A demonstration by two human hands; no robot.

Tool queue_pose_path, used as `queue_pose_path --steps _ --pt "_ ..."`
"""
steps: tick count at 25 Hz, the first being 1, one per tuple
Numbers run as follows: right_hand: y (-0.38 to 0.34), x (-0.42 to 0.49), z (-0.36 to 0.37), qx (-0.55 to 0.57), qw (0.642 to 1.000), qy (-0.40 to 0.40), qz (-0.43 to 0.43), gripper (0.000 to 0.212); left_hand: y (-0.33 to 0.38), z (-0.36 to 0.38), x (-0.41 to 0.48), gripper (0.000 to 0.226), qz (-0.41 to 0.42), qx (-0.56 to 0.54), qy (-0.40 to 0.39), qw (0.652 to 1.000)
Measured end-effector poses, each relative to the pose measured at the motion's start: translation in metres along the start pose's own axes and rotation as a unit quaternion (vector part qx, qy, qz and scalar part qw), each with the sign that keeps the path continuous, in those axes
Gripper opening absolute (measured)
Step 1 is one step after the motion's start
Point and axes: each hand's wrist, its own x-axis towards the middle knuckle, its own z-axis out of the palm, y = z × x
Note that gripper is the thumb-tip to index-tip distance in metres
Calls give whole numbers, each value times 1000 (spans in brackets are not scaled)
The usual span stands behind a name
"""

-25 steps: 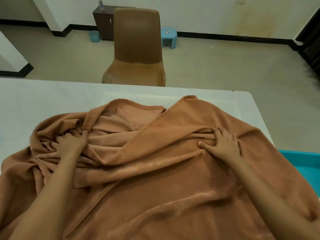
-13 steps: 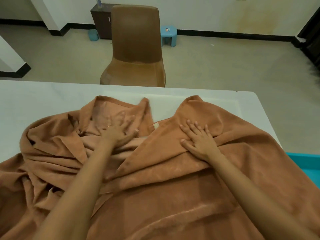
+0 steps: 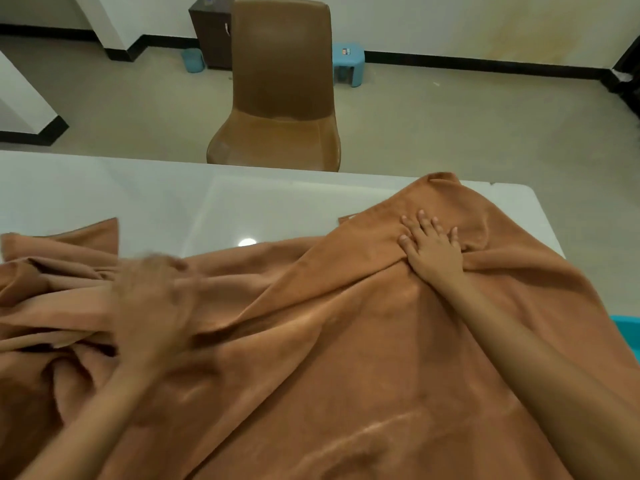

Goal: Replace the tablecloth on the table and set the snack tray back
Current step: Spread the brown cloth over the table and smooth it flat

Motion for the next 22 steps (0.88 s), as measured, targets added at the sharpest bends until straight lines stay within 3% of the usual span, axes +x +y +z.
queue_pose_path --steps 1,2,4,6,7,9,10,13,15,17,18,20,22 --pt "-11 8 -6 15 1000 -1 15 54 59 -37 -33 47 2 26 -56 998" --pt "-25 10 -8 37 999 12 27 55 71 -49 -35 62 32 32 -104 994" --pt "-53 -15 -3 72 994 75 16 59 44 -36 -46 80 -3 34 -284 958" --pt "-69 -70 10 73 985 156 -2 65 -1 -22 -18 87 -3 82 -254 964" --pt "-72 -98 18 63 984 169 3 68 -16 -19 6 89 -9 74 -283 956" --pt "-84 -136 36 43 990 136 22 78 -37 -10 43 92 -12 88 -291 953" --pt "-97 -141 43 38 993 110 24 81 -40 -8 68 89 -52 107 -284 952" --pt "-168 -148 55 63 998 29 -4 81 -4 -10 97 59 -188 98 -140 967" --pt "-191 -158 53 143 988 -25 -58 73 43 -1 69 59 -132 40 -52 989" --pt "-158 -159 32 279 953 -48 -109 61 75 6 23 66 -66 -20 -90 994" --pt "-127 -155 22 299 947 -4 -115 57 81 7 4 71 -61 -15 -143 988" --pt "-51 -134 7 209 969 114 -63 59 66 9 -13 84 -87 34 -225 970" --pt "16 -123 -2 94 991 97 0 73 43 3 -12 89 -94 72 -216 969"
